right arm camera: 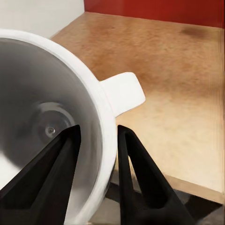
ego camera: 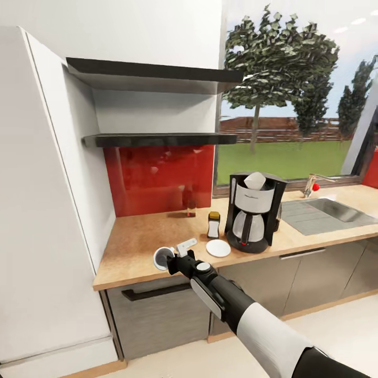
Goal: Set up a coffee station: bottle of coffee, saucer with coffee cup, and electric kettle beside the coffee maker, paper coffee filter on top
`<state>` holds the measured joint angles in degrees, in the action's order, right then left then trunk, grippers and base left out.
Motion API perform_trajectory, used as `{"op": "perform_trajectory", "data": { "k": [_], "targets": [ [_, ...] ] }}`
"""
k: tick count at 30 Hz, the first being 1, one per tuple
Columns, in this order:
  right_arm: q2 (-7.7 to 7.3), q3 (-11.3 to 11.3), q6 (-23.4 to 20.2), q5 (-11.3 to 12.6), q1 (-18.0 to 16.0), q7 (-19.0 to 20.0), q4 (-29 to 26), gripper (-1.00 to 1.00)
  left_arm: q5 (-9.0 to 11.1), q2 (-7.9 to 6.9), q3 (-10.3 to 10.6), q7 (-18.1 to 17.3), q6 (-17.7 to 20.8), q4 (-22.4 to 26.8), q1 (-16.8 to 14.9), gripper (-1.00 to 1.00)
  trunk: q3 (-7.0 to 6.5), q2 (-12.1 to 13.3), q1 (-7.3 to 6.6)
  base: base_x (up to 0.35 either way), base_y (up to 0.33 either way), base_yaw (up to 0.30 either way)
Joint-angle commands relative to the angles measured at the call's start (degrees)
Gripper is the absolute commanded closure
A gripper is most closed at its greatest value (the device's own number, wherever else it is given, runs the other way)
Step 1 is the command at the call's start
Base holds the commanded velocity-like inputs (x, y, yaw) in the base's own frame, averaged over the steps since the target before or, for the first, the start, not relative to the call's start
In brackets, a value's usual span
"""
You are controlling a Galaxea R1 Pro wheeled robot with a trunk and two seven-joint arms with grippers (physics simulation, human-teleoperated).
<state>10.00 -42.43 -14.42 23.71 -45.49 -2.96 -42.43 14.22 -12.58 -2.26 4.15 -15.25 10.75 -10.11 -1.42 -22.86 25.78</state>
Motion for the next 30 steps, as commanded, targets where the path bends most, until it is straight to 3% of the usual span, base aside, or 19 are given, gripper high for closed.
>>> {"op": "perform_trajectory", "data": {
  "k": [1,7,11,12,13,16,18,20,22,27,30],
  "targets": [
    [0.00,-0.20,-0.17,0.46,-0.06,-0.29,-0.02,1.00,0.01,0.01,-0.20,-0.02,-0.13,-0.02,0.01,-1.00,0.03,-0.06,0.00,-0.227,0.241,-0.300],
    [0.00,-0.20,-0.17,0.46,-0.06,-0.29,-0.02,1.00,-0.04,-0.01,-0.19,-0.02,-0.13,-0.02,0.02,-1.00,0.03,-0.06,0.00,-0.215,0.209,-0.300],
    [0.00,-0.20,-0.17,0.40,-0.09,-0.29,-0.14,1.00,-1.87,-0.31,0.48,-0.36,0.62,-1.23,0.67,-1.00,0.03,-0.06,0.00,-0.036,0.029,-0.300],
    [0.00,-0.20,-0.17,0.39,-0.07,-0.29,-0.12,1.00,-4.62,-0.24,1.02,-0.32,0.78,-3.20,1.52,-1.00,0.03,-0.06,0.00,-0.004,0.003,-0.300],
    [0.00,-0.18,-0.17,0.39,-0.06,-0.29,-0.14,1.00,-5.53,-0.25,1.16,-0.30,0.82,-3.74,1.71,-1.00,0.03,-0.06,0.00,-0.003,0.002,-0.300],
    [0.00,-0.13,-0.13,0.37,-0.08,-0.29,-0.18,1.00,-11.21,-0.34,1.66,-0.16,1.26,-8.41,2.72,-1.00,0.03,-0.06,0.00,-0.001,0.001,-0.300],
    [0.00,-0.12,-0.11,0.37,-0.10,-0.29,-0.21,1.00,-12.52,-0.59,1.75,-0.13,1.36,-10.92,3.52,-1.00,0.03,-0.06,0.00,0.000,0.000,-0.300],
    [0.00,-0.11,-0.14,0.37,-0.09,-0.29,-0.29,1.00,-13.00,-0.79,1.79,-0.12,1.39,-12.04,4.56,-1.00,0.03,-0.06,0.00,0.000,0.000,-0.298],
    [0.00,0.02,-0.16,0.37,-0.11,-0.29,-0.30,1.00,-13.46,-1.32,1.81,-0.11,1.43,-13.00,7.61,-1.00,0.03,-0.06,0.00,0.000,0.000,-0.291],
    [0.00,0.21,-0.17,0.37,-0.12,-0.29,-0.77,1.00,-13.64,-1.35,1.95,-0.11,1.94,-13.19,8.28,-1.00,0.03,-0.06,0.00,0.000,0.000,-0.212],
    [0.00,1.00,-1.30,0.38,-0.12,-0.39,-1.48,1.00,-13.68,-1.39,2.00,-0.09,4.46,-13.21,8.34,-1.00,0.03,-0.06,0.00,0.000,0.000,-0.042]
  ]
}}
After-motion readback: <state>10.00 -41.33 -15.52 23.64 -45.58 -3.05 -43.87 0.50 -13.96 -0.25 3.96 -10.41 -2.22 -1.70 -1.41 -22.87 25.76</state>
